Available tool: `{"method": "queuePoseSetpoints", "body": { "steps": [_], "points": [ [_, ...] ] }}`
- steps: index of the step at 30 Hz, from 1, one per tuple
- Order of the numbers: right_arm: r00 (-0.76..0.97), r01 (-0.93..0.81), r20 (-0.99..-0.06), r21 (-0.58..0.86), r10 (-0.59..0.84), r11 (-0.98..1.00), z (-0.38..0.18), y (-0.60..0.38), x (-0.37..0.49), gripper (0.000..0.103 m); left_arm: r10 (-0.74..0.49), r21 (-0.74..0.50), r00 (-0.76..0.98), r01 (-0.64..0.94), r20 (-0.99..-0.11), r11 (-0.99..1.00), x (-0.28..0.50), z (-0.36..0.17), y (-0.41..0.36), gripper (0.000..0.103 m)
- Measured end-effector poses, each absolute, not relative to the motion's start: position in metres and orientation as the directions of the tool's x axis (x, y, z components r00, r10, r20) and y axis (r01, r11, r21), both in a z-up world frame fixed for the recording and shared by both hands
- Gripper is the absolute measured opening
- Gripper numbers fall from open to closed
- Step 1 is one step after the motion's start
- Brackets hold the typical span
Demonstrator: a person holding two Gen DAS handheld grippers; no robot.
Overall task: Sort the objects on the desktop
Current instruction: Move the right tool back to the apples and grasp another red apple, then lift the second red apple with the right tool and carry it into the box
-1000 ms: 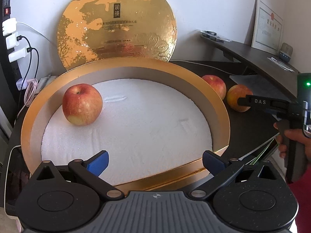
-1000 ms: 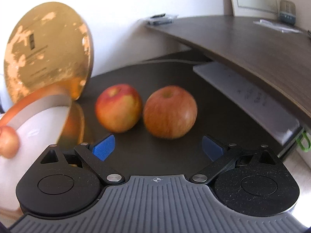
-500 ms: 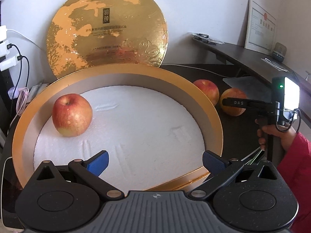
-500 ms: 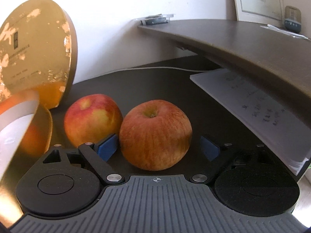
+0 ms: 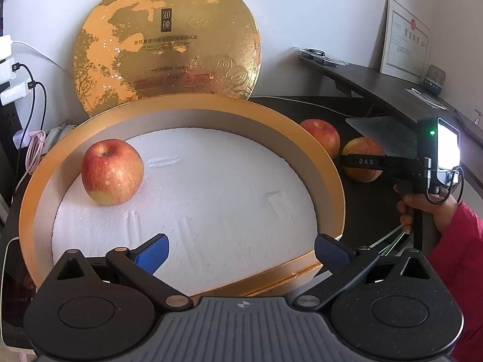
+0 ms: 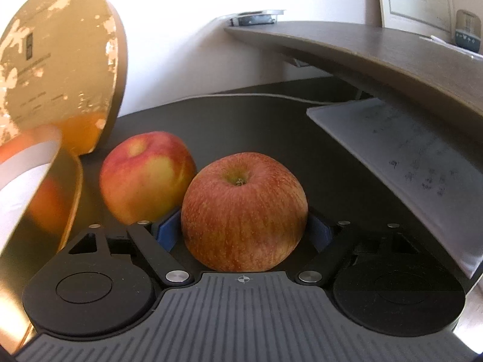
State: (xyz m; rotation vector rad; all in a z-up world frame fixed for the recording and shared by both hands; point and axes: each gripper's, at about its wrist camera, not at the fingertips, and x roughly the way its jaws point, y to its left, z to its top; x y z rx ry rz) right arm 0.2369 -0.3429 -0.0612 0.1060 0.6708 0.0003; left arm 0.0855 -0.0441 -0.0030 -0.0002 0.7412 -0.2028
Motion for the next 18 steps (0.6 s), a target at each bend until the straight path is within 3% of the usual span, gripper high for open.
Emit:
{"method": "queuePoseSetpoints", "body": {
  "steps": [18],
  "points": [
    [0.747,0.011,-0.663,0.075,0.042,0.997,-0.052,-0.32,0.194,0.088,-0.184,-0.084,0.719,0.172,-0.67,0.981,0.07,-0.005,-0.035,0.103]
  ]
}}
